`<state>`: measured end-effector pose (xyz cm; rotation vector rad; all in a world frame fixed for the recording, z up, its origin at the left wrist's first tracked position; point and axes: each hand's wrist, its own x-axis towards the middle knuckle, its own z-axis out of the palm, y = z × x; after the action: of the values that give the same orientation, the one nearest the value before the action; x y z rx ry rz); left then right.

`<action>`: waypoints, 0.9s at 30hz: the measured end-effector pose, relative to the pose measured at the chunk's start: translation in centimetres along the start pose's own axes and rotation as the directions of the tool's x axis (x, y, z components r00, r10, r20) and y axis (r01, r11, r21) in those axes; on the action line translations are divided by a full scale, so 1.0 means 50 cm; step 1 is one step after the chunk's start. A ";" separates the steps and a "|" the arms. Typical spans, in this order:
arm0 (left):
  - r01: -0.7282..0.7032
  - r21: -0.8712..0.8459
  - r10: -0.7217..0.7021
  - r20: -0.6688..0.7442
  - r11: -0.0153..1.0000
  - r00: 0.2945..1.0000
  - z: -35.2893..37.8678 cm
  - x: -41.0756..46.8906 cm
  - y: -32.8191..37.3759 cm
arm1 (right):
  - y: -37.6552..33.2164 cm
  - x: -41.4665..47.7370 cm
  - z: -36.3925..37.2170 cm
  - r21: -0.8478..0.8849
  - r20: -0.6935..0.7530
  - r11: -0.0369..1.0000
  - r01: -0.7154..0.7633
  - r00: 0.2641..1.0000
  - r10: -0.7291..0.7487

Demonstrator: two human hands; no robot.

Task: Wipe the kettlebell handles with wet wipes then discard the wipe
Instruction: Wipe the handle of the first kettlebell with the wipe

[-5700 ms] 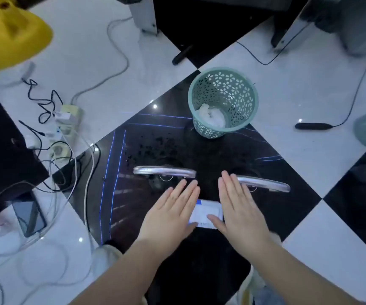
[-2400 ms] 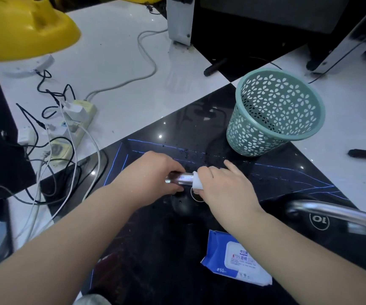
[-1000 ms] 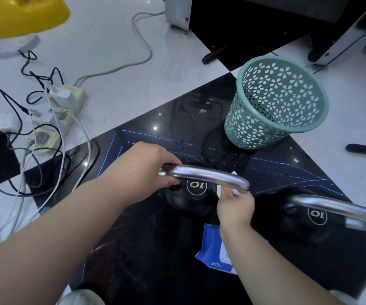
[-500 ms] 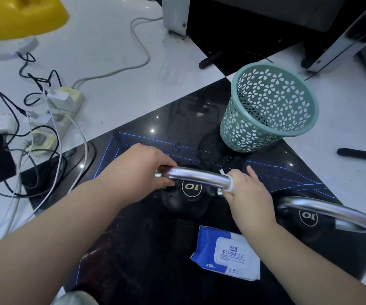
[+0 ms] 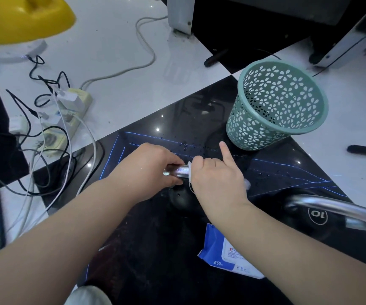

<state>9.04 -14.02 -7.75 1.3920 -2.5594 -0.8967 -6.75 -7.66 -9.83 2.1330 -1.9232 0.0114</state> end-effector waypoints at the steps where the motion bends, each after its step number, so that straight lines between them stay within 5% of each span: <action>1: 0.002 0.001 -0.002 -0.003 1.000 1.000 0.001 -0.001 0.000 | 0.000 0.001 -0.001 -0.003 -0.016 1.000 -0.009 1.000 0.009; 13: 0.028 -0.002 -0.028 -0.007 1.000 1.000 0.002 -0.002 -0.004 | 0.047 -0.016 -0.004 0.064 -0.147 0.995 -0.070 0.986 0.078; 19: 0.029 -0.005 -0.029 -0.004 1.000 1.000 0.002 -0.001 -0.002 | 0.106 -0.058 0.026 0.073 0.215 0.972 -0.223 0.955 0.203; 22: 0.034 -0.014 -0.034 -0.011 0.999 0.999 0.000 -0.004 -0.001 | 0.116 -0.081 0.028 0.316 0.388 0.843 -0.435 0.870 0.303; 27: 0.029 -0.011 -0.030 -0.018 0.999 0.999 0.003 -0.003 0.002 | 0.107 -0.092 0.058 0.540 0.392 0.555 -0.633 0.772 0.500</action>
<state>8.99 -13.81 -7.77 1.4320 -2.5230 -0.8968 -13.04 -4.22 -12.44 1.7264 -3.0079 0.7374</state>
